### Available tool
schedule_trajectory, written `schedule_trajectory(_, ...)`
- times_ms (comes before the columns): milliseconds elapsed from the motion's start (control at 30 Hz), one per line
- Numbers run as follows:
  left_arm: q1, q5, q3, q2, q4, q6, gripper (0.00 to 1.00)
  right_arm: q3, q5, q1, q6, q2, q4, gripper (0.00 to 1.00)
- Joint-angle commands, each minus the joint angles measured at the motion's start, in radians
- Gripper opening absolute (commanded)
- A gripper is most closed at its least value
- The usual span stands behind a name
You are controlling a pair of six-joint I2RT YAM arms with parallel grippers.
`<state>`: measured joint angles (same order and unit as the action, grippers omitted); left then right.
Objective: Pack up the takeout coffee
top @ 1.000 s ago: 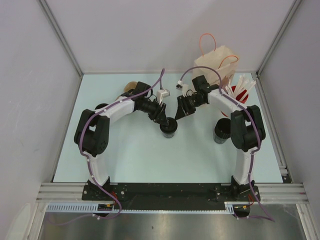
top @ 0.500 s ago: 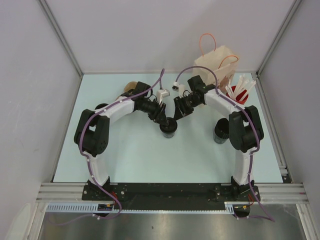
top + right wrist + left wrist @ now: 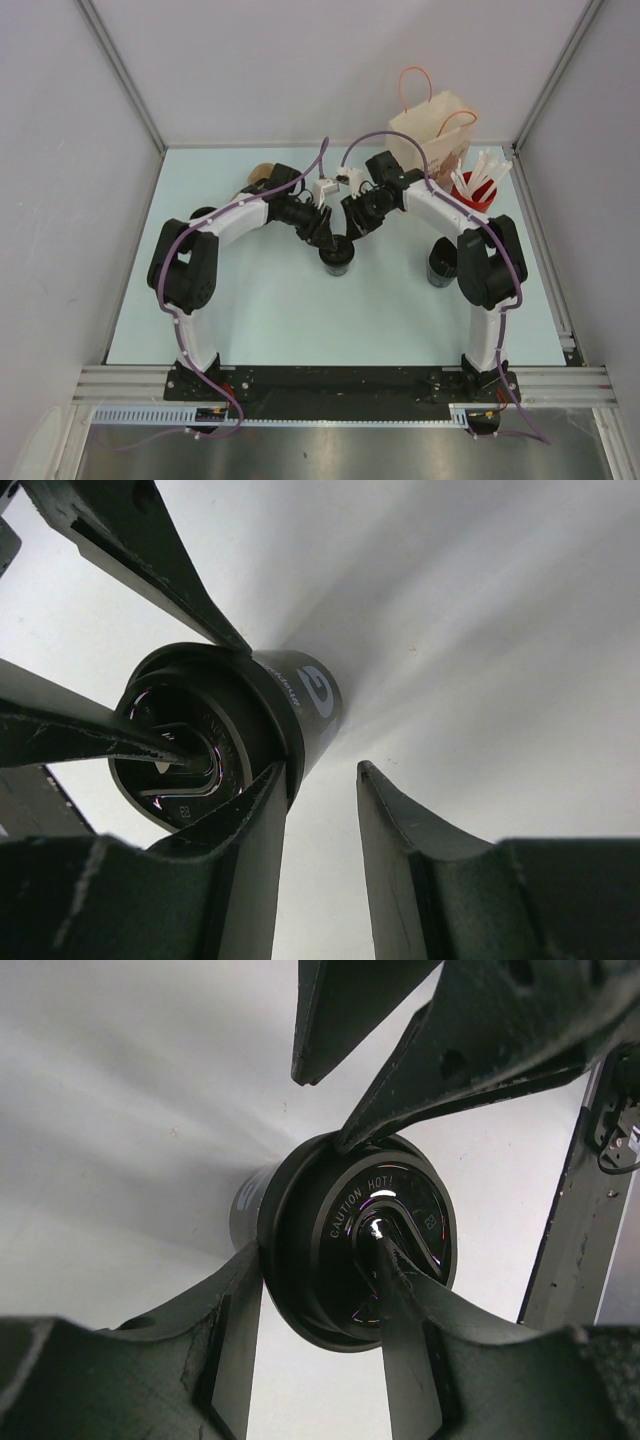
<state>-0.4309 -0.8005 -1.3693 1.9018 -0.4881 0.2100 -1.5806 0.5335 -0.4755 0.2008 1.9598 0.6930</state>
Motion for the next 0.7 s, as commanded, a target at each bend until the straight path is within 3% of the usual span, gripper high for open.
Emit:
schedule_trajectory(0,0.007,0.331,0.082,0.072,-0.135,0.146,0.48,0.037,-0.19,-0.067,0.08,0.109,0.089,0.39)
schedule_trajectory(200,0.007,0.334,0.093,0.068,-0.133,0.146,0.48,0.105,-0.219,-0.086,0.074,0.142,0.048,0.39)
schedule_trajectory(367,0.007,0.337,0.085,0.077,-0.141,0.146,0.48,0.052,-0.233,-0.077,0.086,0.094,0.057,0.41)
schedule_trajectory(667,0.007,0.333,0.087,0.077,-0.136,0.135,0.48,-0.196,0.176,0.069,0.003,0.018,0.123,0.65)
